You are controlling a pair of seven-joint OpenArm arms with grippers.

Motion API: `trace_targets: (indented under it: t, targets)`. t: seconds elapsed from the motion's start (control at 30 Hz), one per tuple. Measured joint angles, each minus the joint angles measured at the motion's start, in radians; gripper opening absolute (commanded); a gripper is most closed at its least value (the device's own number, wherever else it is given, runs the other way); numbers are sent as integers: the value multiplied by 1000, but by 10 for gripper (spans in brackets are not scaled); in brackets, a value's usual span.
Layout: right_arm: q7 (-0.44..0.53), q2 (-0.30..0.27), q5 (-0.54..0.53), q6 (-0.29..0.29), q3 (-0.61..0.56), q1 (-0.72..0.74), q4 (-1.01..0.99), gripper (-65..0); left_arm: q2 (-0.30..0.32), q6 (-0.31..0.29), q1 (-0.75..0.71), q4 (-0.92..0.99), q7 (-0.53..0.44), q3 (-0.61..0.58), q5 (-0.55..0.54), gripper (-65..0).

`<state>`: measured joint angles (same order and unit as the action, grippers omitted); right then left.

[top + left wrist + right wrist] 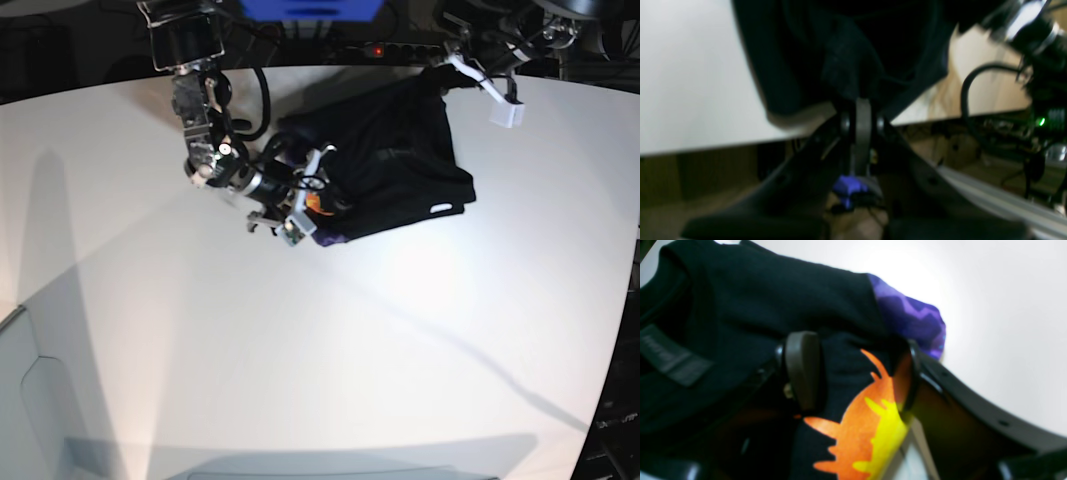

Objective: Fold the T-shirt properly

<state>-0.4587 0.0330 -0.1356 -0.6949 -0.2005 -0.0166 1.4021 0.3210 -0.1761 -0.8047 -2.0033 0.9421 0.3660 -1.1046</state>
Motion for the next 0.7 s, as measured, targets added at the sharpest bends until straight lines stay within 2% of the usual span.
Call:
trace_targets:
  t: [0.07, 0.17, 0.3, 0.37, 0.5, 0.7]
  targets:
    - [0, 0, 0, 0, 0, 0, 0, -340, 0, 0, 16, 0, 42, 1, 0, -607]
    - [0, 0, 0, 0, 0, 3, 0, -340, 24, 0, 58, 0, 136, -1, 12, -493]
    - [-8, -3, 8, 0, 0, 19, -2, -340, 44, 0, 91, 0, 142, 3, 48, -312]
    - [-10, -3, 8, 0, 0, 19, 3, -340, 43, 0, 90, 0, 150, 16, 45, -258]
    - [-26, -8, 24, 0, 0, 15, 47, -340, 47, -1, 117, 0, 153, 111, 46, -241]
    - [-28, -8, 25, 0, 3, 12, 148, -340, 44, -6, 211, 0, 156, 181, 38, -239]
